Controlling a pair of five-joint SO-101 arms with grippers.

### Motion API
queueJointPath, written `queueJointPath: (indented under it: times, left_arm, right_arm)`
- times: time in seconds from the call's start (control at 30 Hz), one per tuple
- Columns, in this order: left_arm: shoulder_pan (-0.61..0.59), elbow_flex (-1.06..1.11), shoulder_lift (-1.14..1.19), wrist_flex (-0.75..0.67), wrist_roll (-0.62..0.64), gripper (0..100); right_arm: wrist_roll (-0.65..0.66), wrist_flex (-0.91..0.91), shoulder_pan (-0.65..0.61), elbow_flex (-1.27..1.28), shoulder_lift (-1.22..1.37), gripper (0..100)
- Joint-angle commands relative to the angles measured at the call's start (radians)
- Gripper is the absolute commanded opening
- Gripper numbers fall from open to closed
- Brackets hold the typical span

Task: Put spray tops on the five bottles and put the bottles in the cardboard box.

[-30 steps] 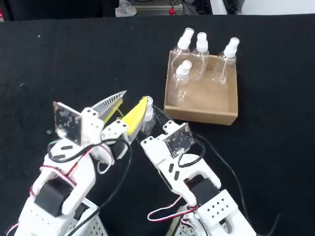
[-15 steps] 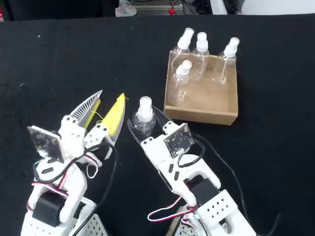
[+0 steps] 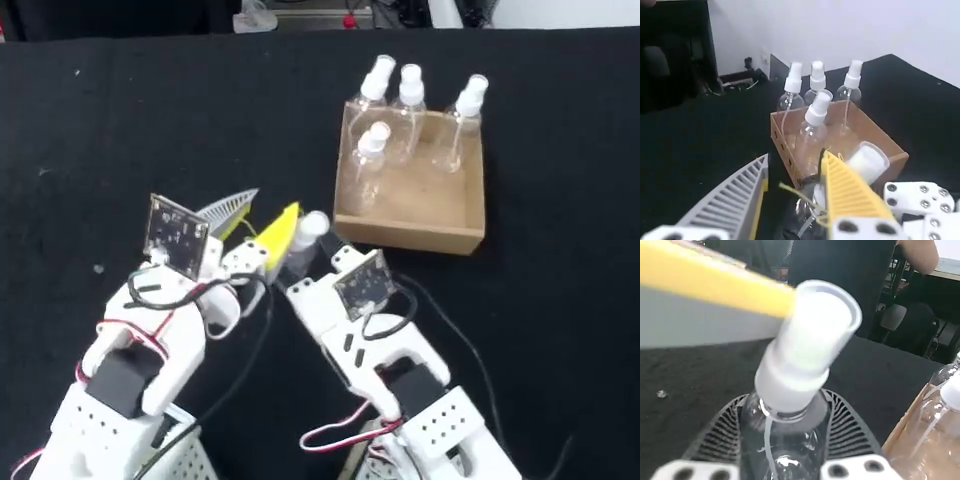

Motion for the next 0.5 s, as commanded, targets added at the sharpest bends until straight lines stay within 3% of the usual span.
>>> queueJointPath:
  times: [0.0, 0.27, 0.47]
  left_arm:
    - [0.012, -0.087, -0.038, 0.058, -0.014, 17]
    - [-0.134, -0.028, -0.262, 0.118, -0.012, 17]
    - [-0.226, 0.168, -0.371, 0.077, -0.005, 17]
  right_arm:
    - [0.0, -0.026, 0.009, -0.008, 0.002, 1.1]
    - [0.0, -0.026, 0.014, -0.01, 0.002, 1.1]
    - [-0.005, 0.009, 0.043, -0.022, 0.002, 1.1]
